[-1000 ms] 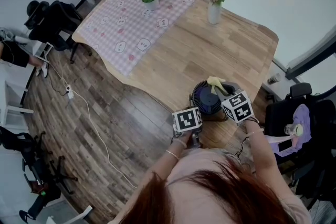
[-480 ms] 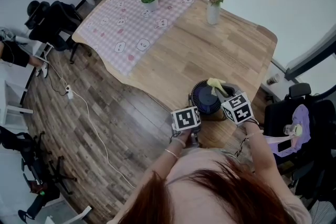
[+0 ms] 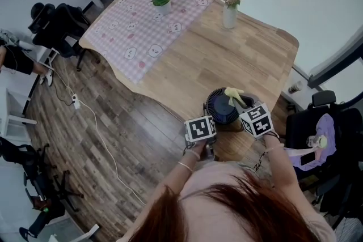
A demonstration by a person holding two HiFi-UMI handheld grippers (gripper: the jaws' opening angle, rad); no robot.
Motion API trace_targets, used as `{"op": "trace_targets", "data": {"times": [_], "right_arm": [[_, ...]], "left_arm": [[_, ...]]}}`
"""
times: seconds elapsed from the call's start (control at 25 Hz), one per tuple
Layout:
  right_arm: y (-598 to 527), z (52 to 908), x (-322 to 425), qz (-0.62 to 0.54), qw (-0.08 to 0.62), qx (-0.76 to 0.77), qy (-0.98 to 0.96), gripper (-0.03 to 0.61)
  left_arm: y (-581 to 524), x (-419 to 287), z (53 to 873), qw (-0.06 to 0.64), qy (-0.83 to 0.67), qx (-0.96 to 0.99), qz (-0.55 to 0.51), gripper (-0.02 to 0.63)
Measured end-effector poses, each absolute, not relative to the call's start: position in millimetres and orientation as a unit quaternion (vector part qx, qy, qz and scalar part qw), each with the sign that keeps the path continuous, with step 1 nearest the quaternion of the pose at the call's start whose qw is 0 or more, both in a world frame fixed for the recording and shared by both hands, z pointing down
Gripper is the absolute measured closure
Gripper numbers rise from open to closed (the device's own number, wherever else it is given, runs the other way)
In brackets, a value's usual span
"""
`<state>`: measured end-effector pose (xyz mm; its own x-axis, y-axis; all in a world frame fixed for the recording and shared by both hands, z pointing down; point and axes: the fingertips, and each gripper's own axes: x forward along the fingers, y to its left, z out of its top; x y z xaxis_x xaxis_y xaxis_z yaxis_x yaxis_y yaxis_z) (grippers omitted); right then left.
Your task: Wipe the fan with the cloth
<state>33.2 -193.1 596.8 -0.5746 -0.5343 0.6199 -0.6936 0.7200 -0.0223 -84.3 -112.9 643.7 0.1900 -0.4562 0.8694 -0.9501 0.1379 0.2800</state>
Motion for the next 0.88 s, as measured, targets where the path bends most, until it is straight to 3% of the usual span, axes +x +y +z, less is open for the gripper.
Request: {"op": "trace_targets", "data": {"times": [0.88], "right_arm": [[-178, 599, 40, 0.15, 0.312, 0.359, -0.867, 0.528]], "left_arm": [[-114, -82, 645, 0.492, -0.577, 0.603, 0.248, 0.569]]}}
